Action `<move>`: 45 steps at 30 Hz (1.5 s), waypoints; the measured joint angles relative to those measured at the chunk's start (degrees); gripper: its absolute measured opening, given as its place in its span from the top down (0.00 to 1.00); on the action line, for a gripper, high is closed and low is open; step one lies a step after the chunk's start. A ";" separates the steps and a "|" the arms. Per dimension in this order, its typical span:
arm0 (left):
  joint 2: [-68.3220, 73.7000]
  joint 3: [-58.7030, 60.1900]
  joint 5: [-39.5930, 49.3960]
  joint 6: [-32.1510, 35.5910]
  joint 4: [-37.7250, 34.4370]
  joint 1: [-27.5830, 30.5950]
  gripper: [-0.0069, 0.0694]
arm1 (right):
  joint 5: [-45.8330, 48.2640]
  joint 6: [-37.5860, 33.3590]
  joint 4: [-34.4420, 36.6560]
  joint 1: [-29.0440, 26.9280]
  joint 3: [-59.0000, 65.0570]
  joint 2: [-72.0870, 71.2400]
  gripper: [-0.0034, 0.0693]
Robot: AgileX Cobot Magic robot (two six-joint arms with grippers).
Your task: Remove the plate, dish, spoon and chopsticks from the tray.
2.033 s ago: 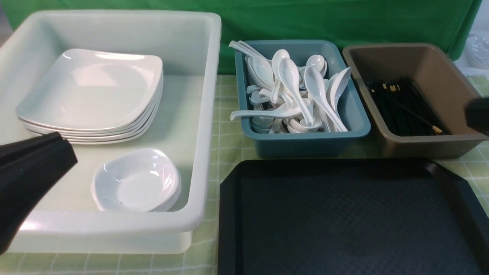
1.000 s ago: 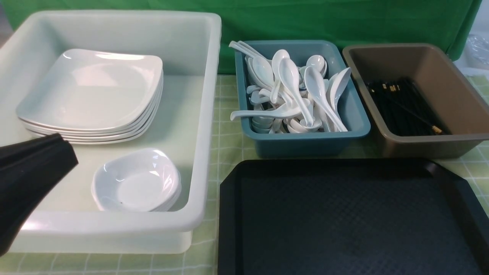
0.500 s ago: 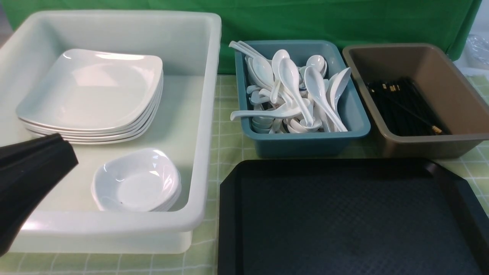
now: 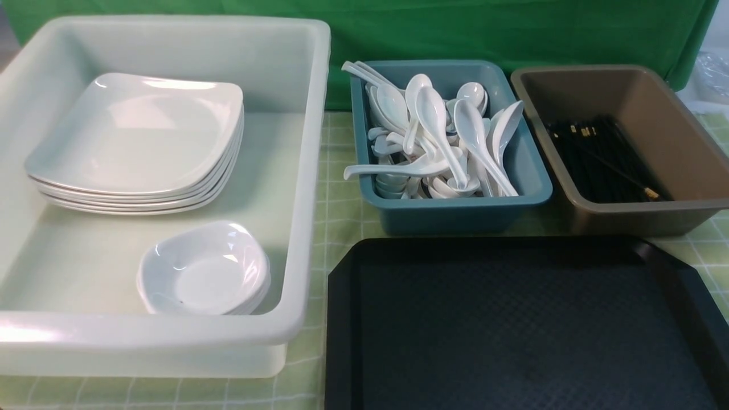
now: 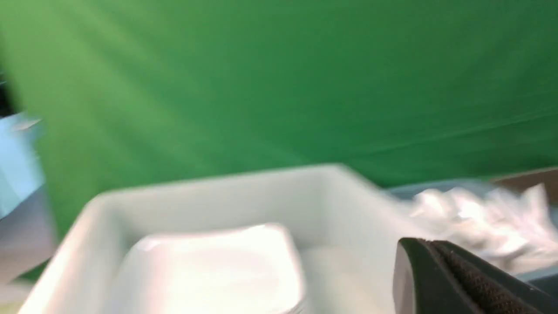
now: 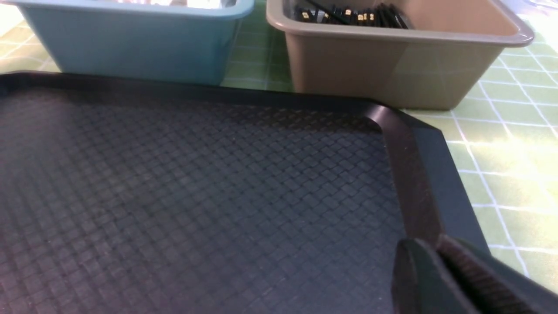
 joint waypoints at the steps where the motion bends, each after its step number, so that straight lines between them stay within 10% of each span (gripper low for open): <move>1: -2.43 3.97 0.18 -0.94 0.00 3.22 0.88 | 0.00 0.00 0.00 0.00 0.00 0.00 0.81; 9: -4.47 8.13 11.79 -3.99 0.67 8.95 0.88 | 0.03 0.00 0.00 0.00 0.00 -0.02 0.80; 45: -4.54 8.13 12.36 -4.15 0.67 9.08 0.88 | 0.03 0.00 0.00 0.00 0.00 -0.02 0.70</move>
